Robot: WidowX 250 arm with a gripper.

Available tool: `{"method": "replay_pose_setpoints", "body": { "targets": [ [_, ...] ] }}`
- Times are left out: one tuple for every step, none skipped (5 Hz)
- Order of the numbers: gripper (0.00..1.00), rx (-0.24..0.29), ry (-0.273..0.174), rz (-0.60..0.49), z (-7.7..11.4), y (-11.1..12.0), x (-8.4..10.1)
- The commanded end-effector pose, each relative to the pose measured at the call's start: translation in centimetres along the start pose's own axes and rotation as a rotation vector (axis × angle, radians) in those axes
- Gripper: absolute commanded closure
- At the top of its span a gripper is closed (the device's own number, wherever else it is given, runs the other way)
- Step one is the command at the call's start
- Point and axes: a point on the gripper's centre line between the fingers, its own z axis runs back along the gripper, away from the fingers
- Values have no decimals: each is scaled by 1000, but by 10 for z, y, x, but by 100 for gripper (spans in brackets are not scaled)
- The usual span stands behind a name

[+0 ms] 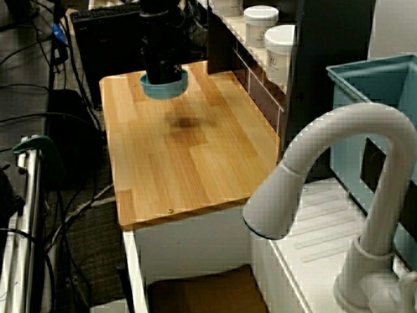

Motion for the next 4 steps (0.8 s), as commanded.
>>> {"method": "replay_pose_setpoints", "body": {
  "targets": [
    [0, 17, -77, 31, 21, 26, 12],
    [0, 57, -60, 17, 24, 35, 16],
    [0, 64, -63, 1, 27, 39, 16],
    [0, 73, -66, -7, 29, 46, 14]
  ]
}}
